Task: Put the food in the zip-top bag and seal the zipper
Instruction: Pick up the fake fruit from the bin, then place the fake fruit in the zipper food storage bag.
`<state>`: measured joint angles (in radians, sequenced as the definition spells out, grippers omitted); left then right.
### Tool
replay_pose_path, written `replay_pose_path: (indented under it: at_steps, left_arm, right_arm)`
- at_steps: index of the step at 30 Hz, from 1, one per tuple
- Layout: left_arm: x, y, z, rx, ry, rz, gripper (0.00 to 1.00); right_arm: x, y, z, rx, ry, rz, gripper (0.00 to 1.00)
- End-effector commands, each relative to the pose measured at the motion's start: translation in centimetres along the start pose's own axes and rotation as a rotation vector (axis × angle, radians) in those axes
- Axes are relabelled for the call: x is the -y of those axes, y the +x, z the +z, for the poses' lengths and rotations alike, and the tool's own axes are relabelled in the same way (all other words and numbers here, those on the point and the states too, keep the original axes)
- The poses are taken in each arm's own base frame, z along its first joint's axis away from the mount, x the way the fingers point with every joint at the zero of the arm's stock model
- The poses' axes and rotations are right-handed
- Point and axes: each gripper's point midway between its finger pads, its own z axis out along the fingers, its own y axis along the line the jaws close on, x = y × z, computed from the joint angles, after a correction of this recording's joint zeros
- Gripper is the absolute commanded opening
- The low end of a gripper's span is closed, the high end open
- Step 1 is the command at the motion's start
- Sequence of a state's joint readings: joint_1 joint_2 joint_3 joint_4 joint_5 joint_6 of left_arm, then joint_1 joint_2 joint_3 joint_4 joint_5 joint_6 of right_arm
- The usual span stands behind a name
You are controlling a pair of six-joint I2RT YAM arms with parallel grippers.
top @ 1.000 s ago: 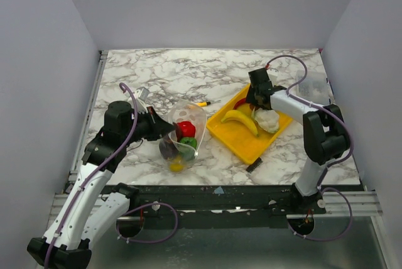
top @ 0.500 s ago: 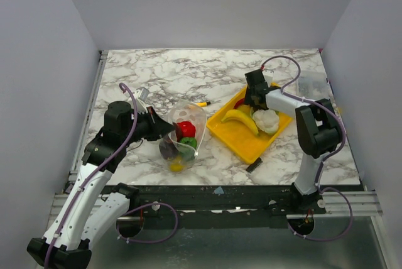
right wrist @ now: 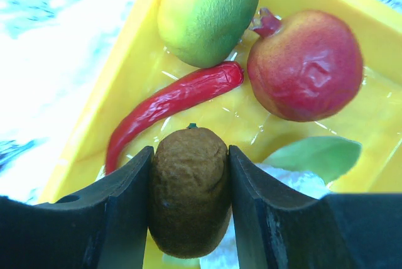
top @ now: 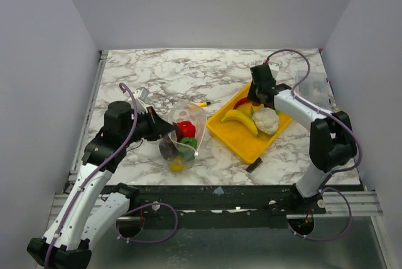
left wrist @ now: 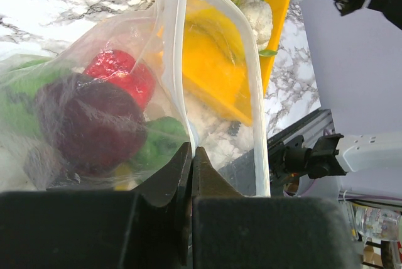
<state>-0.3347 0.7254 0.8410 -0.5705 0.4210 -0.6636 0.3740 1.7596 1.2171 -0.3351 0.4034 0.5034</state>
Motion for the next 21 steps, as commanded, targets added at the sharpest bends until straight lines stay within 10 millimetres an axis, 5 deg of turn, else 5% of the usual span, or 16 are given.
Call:
replay_pose_path:
  at_steps: [1, 8, 15, 21]
  left_arm:
    - [0.2, 0.1, 0.1, -0.005, 0.017, -0.010, 0.00]
    - [0.3, 0.0, 0.1, -0.007, 0.019, -0.014, 0.00]
    - [0.5, -0.2, 0.0, -0.002, 0.021, -0.013, 0.00]
    - [0.4, -0.3, 0.1, -0.001, 0.014, -0.013, 0.00]
  right_arm:
    - [-0.1, -1.7, -3.8, 0.045, -0.067, 0.016, 0.31]
    - [-2.9, -2.3, -9.9, 0.053, -0.353, 0.063, 0.26]
    - [-9.3, -2.8, -22.6, 0.158, -0.909, 0.080, 0.25]
    - [-13.1, -1.6, -31.0, 0.178, -1.152, -0.014, 0.25]
